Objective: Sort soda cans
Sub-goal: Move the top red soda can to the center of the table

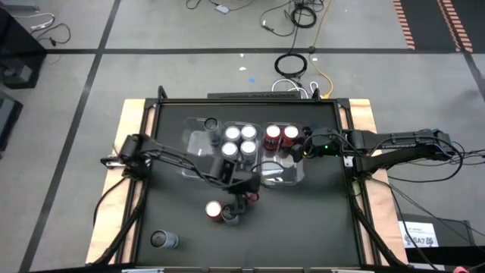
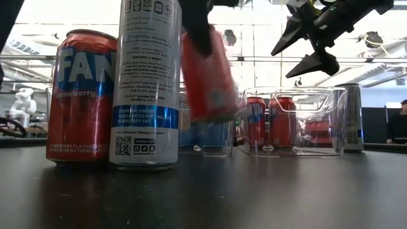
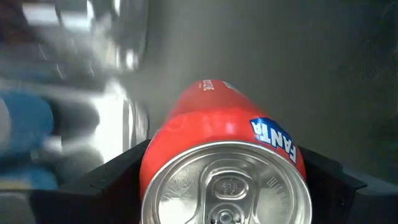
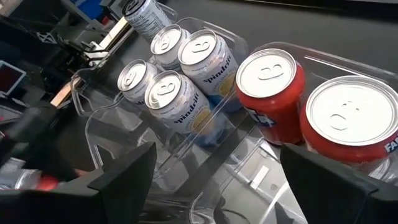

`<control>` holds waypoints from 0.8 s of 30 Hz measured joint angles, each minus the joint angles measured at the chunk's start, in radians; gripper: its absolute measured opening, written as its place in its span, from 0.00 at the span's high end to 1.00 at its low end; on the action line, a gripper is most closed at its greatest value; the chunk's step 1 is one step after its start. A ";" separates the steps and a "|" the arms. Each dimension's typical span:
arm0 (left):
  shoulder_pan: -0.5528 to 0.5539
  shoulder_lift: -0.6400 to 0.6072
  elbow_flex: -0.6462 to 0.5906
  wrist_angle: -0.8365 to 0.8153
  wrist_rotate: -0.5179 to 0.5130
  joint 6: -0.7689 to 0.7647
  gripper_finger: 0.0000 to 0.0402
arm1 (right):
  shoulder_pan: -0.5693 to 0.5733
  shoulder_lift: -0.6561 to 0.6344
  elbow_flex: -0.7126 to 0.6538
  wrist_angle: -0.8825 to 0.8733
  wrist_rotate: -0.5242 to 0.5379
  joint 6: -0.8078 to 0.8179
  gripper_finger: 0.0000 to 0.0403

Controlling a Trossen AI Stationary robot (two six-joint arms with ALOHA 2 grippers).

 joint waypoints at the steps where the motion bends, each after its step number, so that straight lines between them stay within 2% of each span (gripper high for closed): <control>1: 0.001 0.022 0.024 -0.051 0.000 -0.009 0.20 | 0.000 0.000 0.000 0.000 0.000 0.009 0.17; 4: 0.006 0.083 0.097 -0.151 -0.005 -0.012 0.20 | 0.000 0.000 0.000 0.000 0.001 0.017 0.17; 9: 0.002 0.147 0.176 -0.164 -0.003 -0.008 0.20 | 0.000 0.000 0.000 0.001 0.002 0.017 0.17; 16: 0.003 0.206 0.203 -0.172 0.029 -0.042 0.19 | 0.000 0.000 0.000 0.000 0.002 0.017 0.17; 24: 0.003 0.207 0.203 -0.170 0.035 -0.143 0.19 | 0.000 0.000 0.000 0.000 0.002 0.017 0.17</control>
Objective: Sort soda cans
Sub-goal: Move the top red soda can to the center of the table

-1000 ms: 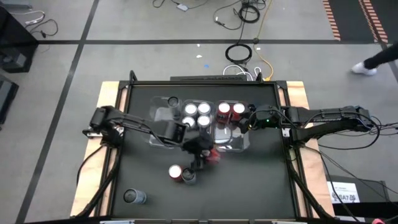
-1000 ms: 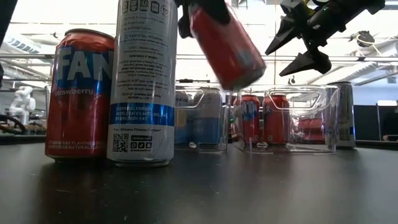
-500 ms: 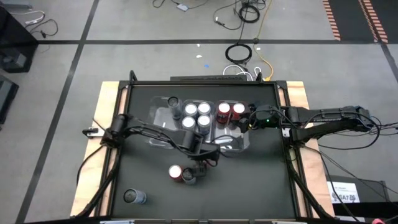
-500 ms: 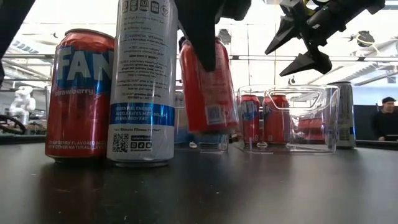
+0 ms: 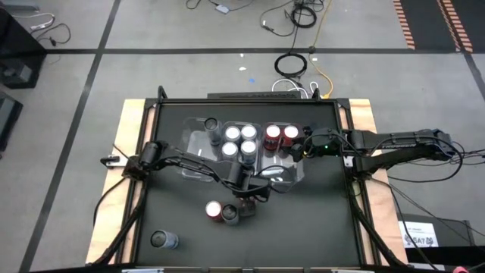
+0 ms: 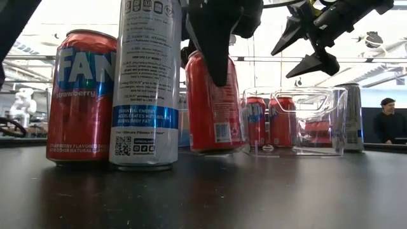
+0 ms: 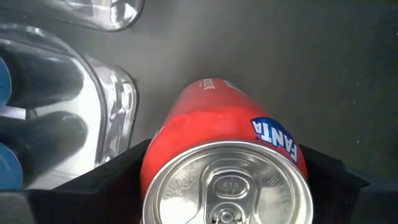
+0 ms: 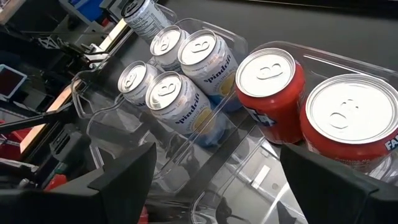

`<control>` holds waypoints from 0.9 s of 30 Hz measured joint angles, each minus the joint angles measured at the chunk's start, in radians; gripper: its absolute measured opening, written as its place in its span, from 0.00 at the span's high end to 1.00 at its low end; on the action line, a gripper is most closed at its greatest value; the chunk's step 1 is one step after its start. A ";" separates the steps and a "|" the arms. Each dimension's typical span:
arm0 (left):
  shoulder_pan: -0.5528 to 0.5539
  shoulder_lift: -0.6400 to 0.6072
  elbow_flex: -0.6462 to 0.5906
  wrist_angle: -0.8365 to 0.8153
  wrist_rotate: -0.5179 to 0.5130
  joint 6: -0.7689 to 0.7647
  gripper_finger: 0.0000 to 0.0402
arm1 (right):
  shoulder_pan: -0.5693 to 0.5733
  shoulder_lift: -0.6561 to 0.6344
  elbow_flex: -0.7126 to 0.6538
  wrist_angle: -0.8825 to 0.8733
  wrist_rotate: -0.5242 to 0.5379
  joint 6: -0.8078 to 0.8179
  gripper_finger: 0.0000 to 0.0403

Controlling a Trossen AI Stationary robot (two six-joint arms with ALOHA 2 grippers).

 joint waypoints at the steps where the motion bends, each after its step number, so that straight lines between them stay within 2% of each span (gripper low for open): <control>1: 0.000 0.000 0.000 0.001 0.000 -0.011 0.19 | 0.000 0.000 0.000 0.000 -0.001 0.000 0.17; 15: 0.000 0.000 0.000 0.072 0.000 -0.082 0.18 | 0.007 0.000 0.000 0.000 -0.052 0.026 0.17; 23: -0.002 0.001 0.000 0.074 0.004 -0.079 0.03 | 0.013 0.000 0.000 -0.001 -0.053 0.026 0.17; 27: 0.006 0.002 0.013 0.054 0.043 -0.081 0.01 | 0.014 0.000 0.000 -0.009 -0.053 0.026 0.17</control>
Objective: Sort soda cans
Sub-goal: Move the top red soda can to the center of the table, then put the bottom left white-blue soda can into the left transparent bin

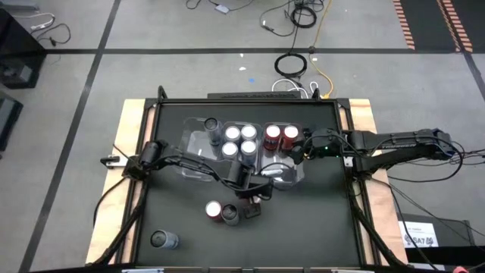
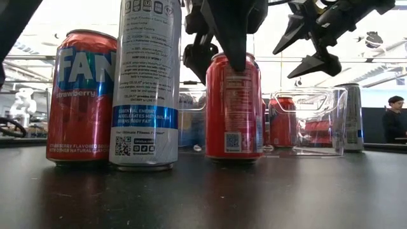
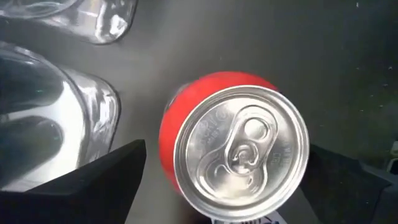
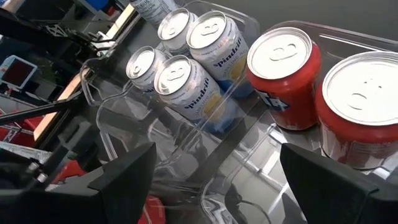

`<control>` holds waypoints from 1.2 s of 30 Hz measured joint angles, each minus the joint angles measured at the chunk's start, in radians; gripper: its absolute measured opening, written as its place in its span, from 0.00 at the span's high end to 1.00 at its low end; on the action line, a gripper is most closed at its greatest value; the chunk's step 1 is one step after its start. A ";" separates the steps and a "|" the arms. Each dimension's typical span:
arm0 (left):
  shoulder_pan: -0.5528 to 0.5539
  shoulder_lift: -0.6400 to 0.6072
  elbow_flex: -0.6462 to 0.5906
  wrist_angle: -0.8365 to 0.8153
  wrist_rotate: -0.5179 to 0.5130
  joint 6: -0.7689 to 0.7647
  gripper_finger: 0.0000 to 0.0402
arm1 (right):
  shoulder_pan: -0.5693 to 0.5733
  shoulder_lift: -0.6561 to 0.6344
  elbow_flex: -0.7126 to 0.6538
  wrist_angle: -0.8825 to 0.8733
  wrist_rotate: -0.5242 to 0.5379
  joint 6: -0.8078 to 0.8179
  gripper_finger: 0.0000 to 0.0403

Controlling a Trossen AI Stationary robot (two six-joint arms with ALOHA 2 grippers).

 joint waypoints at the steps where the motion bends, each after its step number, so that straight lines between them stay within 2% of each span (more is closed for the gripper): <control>1: 0.004 0.000 0.011 -0.011 0.004 -0.001 0.01 | 0.000 0.000 0.000 -0.005 0.000 0.000 0.17; 6: 0.015 0.001 0.108 -0.121 0.007 -0.042 0.01 | 0.000 0.000 0.000 -0.025 0.000 -0.019 0.17; 14: 0.013 0.000 0.416 -0.310 -0.005 -0.133 0.01 | 0.000 0.000 0.000 -0.043 0.001 -0.083 0.17; 18: 0.005 -0.087 0.378 -0.341 -0.011 -0.220 0.00 | 0.000 0.000 0.000 -0.053 -0.017 -0.080 0.17; 22: -0.030 -0.178 0.377 -0.531 -0.157 -0.395 0.00 | 0.000 0.000 0.000 -0.052 -0.053 -0.099 0.17; 24: -0.049 -0.226 0.336 -0.516 -0.220 -0.460 0.00 | 0.000 0.000 0.000 -0.051 -0.051 -0.125 0.17; 26: -0.071 -0.277 0.300 -0.518 -0.269 -0.449 0.00 | 0.000 0.000 0.000 -0.046 -0.048 -0.143 0.17; 29: -0.085 -0.334 0.262 -0.524 -0.291 -0.569 0.00 | -0.001 0.000 0.000 -0.045 -0.047 -0.168 0.17; 32: -0.136 -0.369 0.219 -0.512 -0.356 -0.563 0.00 | -0.001 0.002 0.000 -0.041 -0.047 -0.181 0.17; 36: -0.210 -0.416 0.149 -0.525 -0.420 -0.659 0.00 | -0.001 0.003 0.000 -0.042 -0.047 -0.188 0.17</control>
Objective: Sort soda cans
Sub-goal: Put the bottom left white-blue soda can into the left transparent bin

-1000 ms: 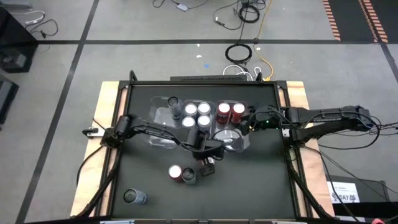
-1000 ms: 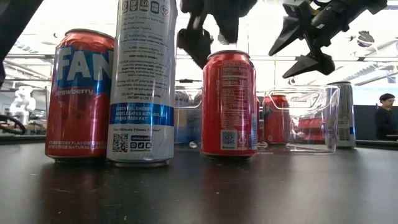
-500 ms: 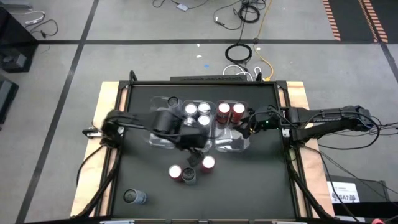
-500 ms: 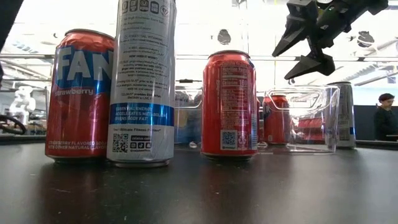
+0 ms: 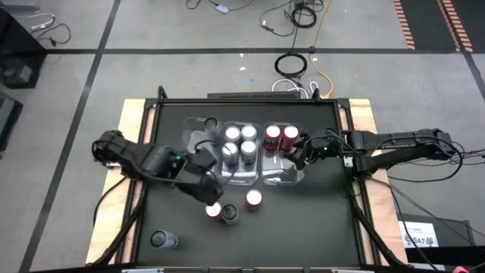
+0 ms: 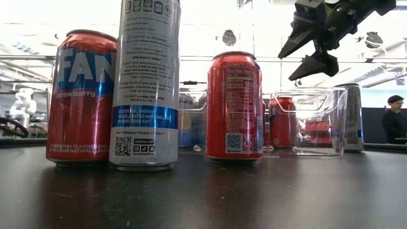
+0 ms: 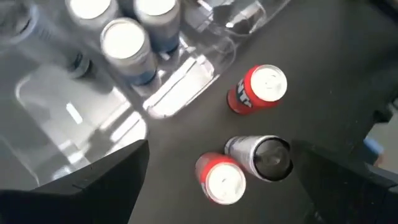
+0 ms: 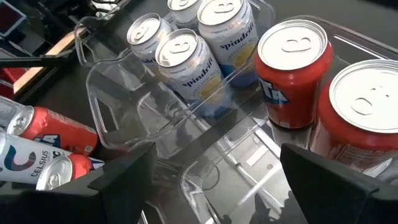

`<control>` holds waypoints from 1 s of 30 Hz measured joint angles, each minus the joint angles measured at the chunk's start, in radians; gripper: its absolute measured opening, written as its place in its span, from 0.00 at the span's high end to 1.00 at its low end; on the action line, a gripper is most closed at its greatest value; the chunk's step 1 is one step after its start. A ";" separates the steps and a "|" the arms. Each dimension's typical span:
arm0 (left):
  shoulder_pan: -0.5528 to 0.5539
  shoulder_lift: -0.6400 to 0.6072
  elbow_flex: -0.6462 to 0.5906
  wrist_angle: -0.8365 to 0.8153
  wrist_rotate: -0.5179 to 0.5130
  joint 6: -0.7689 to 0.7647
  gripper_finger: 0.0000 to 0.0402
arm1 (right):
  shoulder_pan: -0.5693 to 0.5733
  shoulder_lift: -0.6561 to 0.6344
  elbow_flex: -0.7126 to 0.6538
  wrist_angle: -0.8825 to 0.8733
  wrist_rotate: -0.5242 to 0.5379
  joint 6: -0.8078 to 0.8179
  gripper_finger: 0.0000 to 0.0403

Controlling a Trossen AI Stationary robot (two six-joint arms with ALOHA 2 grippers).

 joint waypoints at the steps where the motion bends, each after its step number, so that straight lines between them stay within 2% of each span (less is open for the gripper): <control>1: -0.015 -0.019 -0.024 0.002 -0.001 -0.049 0.00 | 0.000 0.000 0.000 0.000 0.000 0.000 0.17; 5: -0.086 -0.098 -0.151 0.001 0.041 -0.263 0.00 | 0.000 0.000 0.000 0.002 0.000 0.023 0.17; 10: -0.186 -0.201 -0.312 -0.003 0.171 -0.559 0.00 | 0.000 0.000 0.000 0.015 0.001 0.037 0.17; 13: -0.264 -0.237 -0.396 -0.001 0.228 -0.736 0.00 | 0.000 0.001 0.000 0.015 0.008 0.065 0.17; 17: -0.352 -0.243 -0.448 0.002 0.266 -0.919 0.00 | 0.000 0.007 0.000 0.017 0.010 0.068 0.17; 23: -0.453 -0.225 -0.481 0.000 0.340 -1.103 0.00 | 0.000 0.017 0.000 0.028 0.029 0.068 0.17; 30: -0.483 -0.156 -0.481 -0.001 0.335 -1.119 0.00 | 0.000 0.038 0.000 0.063 0.030 0.065 0.17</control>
